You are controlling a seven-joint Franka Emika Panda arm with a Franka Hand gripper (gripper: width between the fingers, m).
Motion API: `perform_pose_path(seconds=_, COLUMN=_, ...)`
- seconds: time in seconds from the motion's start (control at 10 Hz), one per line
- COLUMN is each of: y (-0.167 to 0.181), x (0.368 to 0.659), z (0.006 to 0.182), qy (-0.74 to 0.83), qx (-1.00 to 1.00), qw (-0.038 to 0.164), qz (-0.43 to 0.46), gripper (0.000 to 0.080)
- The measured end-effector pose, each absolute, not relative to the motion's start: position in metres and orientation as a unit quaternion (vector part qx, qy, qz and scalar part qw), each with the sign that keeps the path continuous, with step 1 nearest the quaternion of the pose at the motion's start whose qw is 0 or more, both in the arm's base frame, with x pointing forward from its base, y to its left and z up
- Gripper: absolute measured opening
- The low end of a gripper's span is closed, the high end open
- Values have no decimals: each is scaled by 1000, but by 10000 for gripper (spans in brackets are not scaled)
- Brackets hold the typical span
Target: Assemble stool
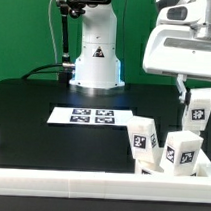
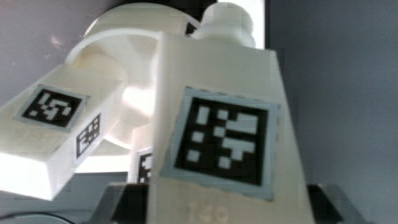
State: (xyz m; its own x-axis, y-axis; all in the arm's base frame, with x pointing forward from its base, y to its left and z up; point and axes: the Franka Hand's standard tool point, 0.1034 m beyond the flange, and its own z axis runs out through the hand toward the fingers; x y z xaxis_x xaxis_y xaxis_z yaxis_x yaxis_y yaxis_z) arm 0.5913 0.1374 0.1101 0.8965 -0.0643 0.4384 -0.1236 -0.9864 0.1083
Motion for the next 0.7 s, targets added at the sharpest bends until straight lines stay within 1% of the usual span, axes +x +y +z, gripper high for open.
perform_pose_path(seconds=0.1, y=133, x=601, z=116, qy=-17, qx=971, qw=77, qz=224, gripper=327)
perform_pose_path(seconds=0.2, y=130, x=609, z=124, qy=2, qx=970, qw=82, qz=227, gripper=327)
perform_pose_path(seconds=0.3, y=129, x=613, z=127, qy=9, qx=970, qw=83, qz=230, gripper=327)
perform_pose_path(seconds=0.7, y=130, x=612, z=124, qy=13, qx=970, qw=86, qz=228, gripper=327)
